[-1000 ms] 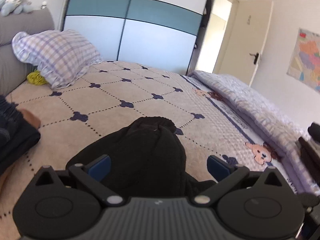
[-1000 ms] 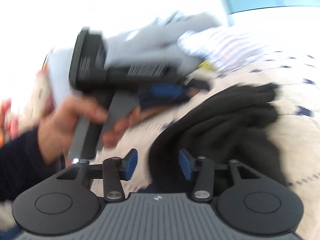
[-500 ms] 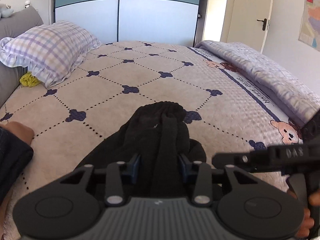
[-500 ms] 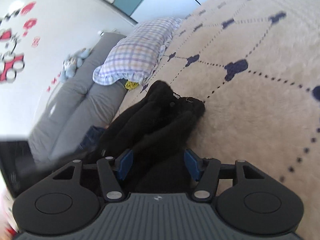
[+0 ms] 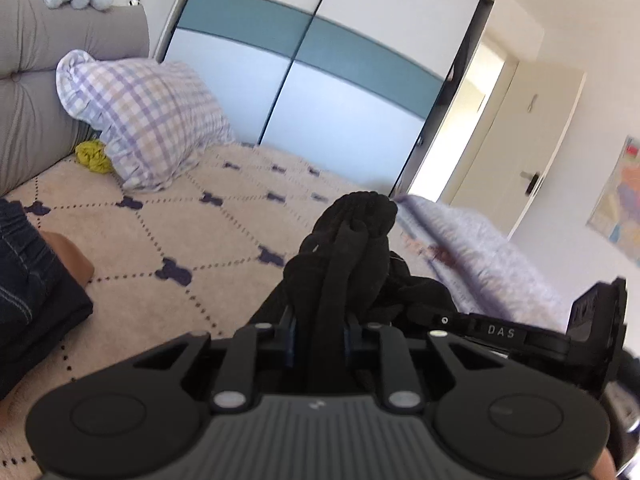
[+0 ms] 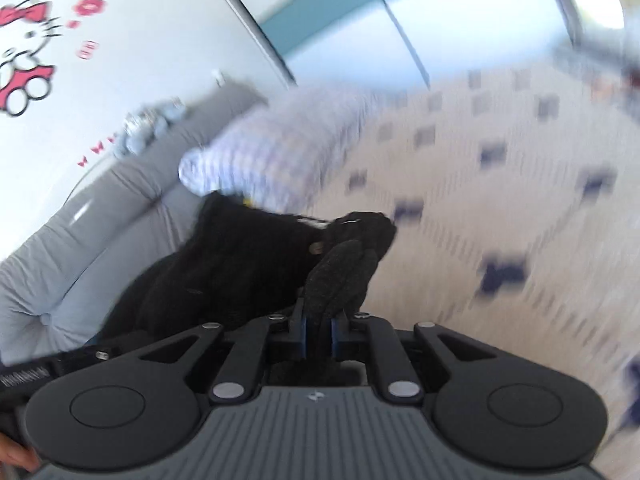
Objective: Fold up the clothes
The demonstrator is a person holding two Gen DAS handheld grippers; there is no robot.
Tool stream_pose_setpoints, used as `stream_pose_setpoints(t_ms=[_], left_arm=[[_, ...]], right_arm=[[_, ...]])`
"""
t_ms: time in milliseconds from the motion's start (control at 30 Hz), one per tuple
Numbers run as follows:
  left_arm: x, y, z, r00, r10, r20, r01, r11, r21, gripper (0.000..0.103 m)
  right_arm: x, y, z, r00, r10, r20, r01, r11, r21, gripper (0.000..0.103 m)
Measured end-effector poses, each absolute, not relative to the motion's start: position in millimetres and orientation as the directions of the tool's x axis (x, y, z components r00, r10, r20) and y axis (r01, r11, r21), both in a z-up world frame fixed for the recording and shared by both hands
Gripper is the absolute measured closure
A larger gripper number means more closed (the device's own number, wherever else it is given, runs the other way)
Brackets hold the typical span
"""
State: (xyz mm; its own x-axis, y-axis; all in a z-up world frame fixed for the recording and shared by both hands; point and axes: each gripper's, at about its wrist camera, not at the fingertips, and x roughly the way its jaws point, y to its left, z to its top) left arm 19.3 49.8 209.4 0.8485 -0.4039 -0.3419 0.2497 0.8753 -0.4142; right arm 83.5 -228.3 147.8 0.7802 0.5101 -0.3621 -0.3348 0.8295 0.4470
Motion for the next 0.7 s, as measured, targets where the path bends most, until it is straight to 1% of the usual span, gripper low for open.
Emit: stream_pose_setpoints(t_ms=[67,167,233,300,433,567,667,700], left_arm=[[-0.4,45.5,245.3,0.862,-0.449,-0.233,0.313,0.835,-0.453,0.083],[-31.2,30.9,298.8,0.850,-0.522,-0.074,0.425,0.761,-0.490,0.084],[-54.6,12.2,335.1,0.824,-0.566,0.020,0.507,0.721,-0.472,0.084],[-75.3,-3.6,365.2,0.792,-0.601,0.105,0.576,0.679,-0.456,0.084],[-103.7,-25.8,412.7,0.690,-0.681,0.247,0.700,0.540,-0.467,0.084],[-124.3,-44.5,450.3,0.573,-0.735,0.362,0.790,0.380,-0.481,0.084],[-138.6,-47.4,461.4,0.511,-0.745,0.430,0.819,0.270,-0.506,0.083],[-142.3,-46.3,460.9,0.508,-0.740,0.440,0.820,0.260,-0.510,0.083]], right_arm=[[60.5,-243.9,189.9,0.857,0.429,-0.283,-0.336,0.885,0.323,0.092],[22.3,-288.5,266.4,0.946,0.293,-0.139,-0.264,0.945,0.192,0.092],[-9.4,-309.7,321.3,0.984,0.172,-0.038,-0.169,0.983,0.068,0.092],[-50.2,-326.0,371.4,0.994,0.082,0.076,-0.082,0.997,-0.008,0.092],[-132.2,-362.4,463.8,0.957,-0.042,0.286,0.061,0.997,-0.057,0.092],[-185.8,-384.0,524.8,0.888,-0.131,0.441,0.177,0.982,-0.066,0.092],[-212.7,-394.9,551.1,0.844,-0.131,0.520,0.194,0.979,-0.069,0.092],[-213.8,-398.0,555.9,0.852,-0.108,0.512,0.176,0.981,-0.085,0.092]])
